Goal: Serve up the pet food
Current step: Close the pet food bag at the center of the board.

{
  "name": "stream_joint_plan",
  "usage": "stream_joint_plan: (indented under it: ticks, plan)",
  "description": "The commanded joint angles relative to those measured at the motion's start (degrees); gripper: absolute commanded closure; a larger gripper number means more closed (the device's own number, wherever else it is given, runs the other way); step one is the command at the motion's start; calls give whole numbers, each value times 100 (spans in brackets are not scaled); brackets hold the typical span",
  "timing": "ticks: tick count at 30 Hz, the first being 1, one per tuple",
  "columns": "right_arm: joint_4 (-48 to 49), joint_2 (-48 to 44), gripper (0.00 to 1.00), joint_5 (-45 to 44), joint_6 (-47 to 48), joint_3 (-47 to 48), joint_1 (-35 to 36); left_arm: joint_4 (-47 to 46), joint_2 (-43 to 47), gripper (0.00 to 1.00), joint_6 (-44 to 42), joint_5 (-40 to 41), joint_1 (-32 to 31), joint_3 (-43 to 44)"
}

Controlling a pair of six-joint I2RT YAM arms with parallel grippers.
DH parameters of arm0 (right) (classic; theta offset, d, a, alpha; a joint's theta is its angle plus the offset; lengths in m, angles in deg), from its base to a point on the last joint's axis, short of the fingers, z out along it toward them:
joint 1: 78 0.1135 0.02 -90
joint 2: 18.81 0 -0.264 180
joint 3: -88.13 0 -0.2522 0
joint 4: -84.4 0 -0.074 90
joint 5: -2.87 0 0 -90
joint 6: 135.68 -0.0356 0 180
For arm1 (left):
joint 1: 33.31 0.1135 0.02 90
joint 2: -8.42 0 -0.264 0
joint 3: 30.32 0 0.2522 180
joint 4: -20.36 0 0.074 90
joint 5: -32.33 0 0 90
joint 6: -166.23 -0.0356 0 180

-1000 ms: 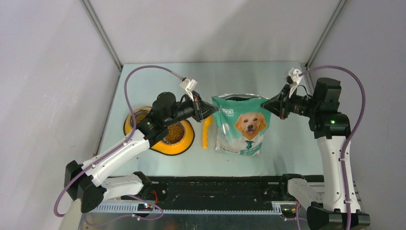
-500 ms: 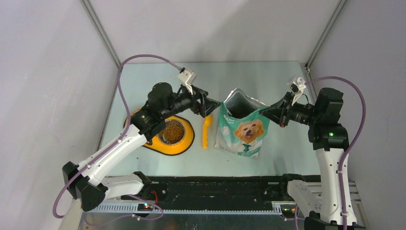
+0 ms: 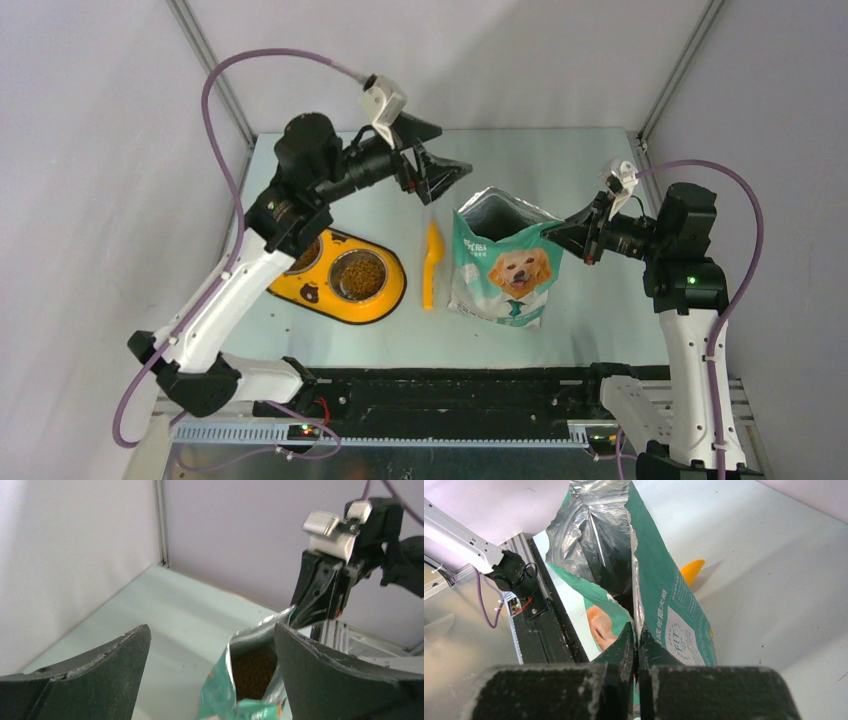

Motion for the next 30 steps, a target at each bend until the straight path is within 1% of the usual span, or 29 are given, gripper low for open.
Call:
stream_joint_plan:
  ticks: [1, 2, 3, 6, 7, 9, 11, 12, 13, 14, 15, 16, 17, 18, 20, 21, 22, 24, 25, 28, 29, 30]
  plan:
    - [850, -102, 100, 171, -238, 216, 56, 1603, -978, 1, -607, -855, -9, 1259]
    - [897, -119, 100, 159, -259, 211, 56, 2075, -1105, 1, -787, -956, -11, 1407]
    - [922, -127, 100, 115, -286, 210, 57, 2284, -1352, 1, -1102, -1001, -13, 1710]
    - [995, -148, 100, 102, -370, 209, 57, 3327, -1733, 1, -1675, -1253, -29, 2300]
    - [1006, -152, 100, 102, -399, 209, 57, 3486, -1861, 1, -1751, -1293, -70, 2520]
    - [1036, -147, 100, 92, -455, 209, 63, 3760, -1941, 3, -1911, -1297, -153, 2680]
    - [1072, -138, 100, 89, -485, 209, 73, 3817, -1989, 10, -2019, -1201, -266, 2676]
    - [1088, -142, 100, 96, -487, 209, 85, 3874, -2015, 17, -2095, -1123, -316, 2702]
    - [1103, -142, 100, 94, -495, 211, 89, 3950, -2079, 22, -2120, -922, -408, 2722]
    - [1109, -143, 100, 90, -496, 214, 98, 3999, -2108, 31, -2186, -843, -444, 2779]
    - [1109, -155, 100, 60, -503, 215, 99, 4080, -2157, 36, -2218, -768, -477, 2800]
    - [1111, -163, 100, 13, -505, 212, 96, 4091, -2169, 50, -2246, -757, -483, 2794]
    - [1116, -180, 100, -26, -514, 210, 98, 4110, -2157, 59, -2252, -729, -482, 2786]
    - [1124, -189, 100, -105, -519, 209, 100, 4114, -2147, 81, -2294, -734, -485, 2753]
    - [1161, -199, 100, -241, -537, 211, 94, 4122, -2073, 98, -2401, -821, -488, 2661]
    - [1225, -211, 100, -333, -595, 212, 84, 4231, -1992, 99, -2488, -1024, -488, 2627]
    - [1266, -214, 100, -575, -643, 210, 68, 4307, -1904, 100, -2757, -1158, -484, 2573]
    - [1454, -207, 100, -952, -824, 209, -29, 4669, -1797, 100, -3256, -1668, -519, 2556]
    - [1590, -202, 100, -1040, -876, 213, -91, 4935, -1756, 100, -3390, -1757, -534, 2548]
    - [1877, -147, 100, -1051, -964, 209, -461, 5553, -1527, 100, -4369, -2381, -620, 2343]
    - [2063, -124, 100, -1010, -968, 209, -609, 5921, -1490, 100, -4823, -2473, -660, 2297]
    - [2164, -54, 100, -859, -995, 216, -698, 6336, -1442, 100, -5035, -2554, -786, 2262]
